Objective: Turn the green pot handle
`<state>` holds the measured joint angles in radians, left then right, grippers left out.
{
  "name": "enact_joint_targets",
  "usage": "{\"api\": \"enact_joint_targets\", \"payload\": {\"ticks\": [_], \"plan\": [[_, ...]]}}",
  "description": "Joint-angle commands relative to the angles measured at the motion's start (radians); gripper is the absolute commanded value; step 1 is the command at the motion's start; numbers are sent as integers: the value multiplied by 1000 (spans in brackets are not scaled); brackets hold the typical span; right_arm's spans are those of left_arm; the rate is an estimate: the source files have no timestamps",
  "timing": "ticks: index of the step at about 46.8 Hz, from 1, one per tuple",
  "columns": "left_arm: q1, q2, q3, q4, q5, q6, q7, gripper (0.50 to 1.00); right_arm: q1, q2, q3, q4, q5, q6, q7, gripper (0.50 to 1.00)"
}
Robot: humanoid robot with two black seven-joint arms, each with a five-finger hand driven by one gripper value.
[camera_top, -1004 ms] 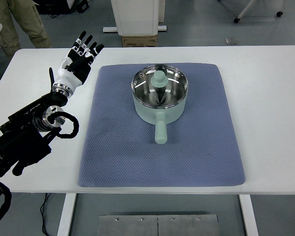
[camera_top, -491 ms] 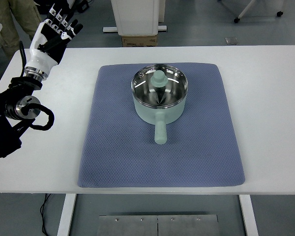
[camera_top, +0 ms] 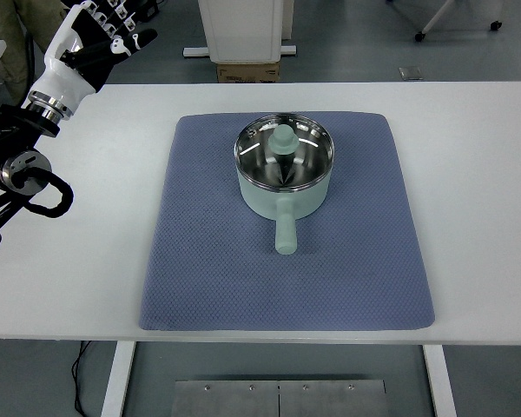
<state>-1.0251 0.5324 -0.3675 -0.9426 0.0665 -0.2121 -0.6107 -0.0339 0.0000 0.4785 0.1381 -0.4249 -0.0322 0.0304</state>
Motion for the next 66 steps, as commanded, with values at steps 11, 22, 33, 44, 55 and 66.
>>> {"api": "enact_joint_targets", "payload": {"ticks": [11, 22, 33, 44, 55, 66], "plan": [[-114, 58, 73, -131, 64, 43, 0, 1000, 0, 0, 0, 0, 0, 0, 0, 1000], [-279, 98, 286, -193, 64, 14, 0, 1000, 0, 0, 0, 0, 0, 0, 0, 1000], [-407, 109, 444, -189, 64, -130, 0, 1000, 0, 0, 0, 0, 0, 0, 0, 1000], [-475, 100, 547, -189, 73, -130, 0, 1000, 0, 0, 0, 0, 0, 0, 0, 1000], [-507, 95, 550, -188, 248, -128, 0, 1000, 0, 0, 0, 0, 0, 0, 0, 1000], [-512, 72, 547, -208, 391, -127, 0, 1000, 0, 0, 0, 0, 0, 0, 0, 1000]]}}
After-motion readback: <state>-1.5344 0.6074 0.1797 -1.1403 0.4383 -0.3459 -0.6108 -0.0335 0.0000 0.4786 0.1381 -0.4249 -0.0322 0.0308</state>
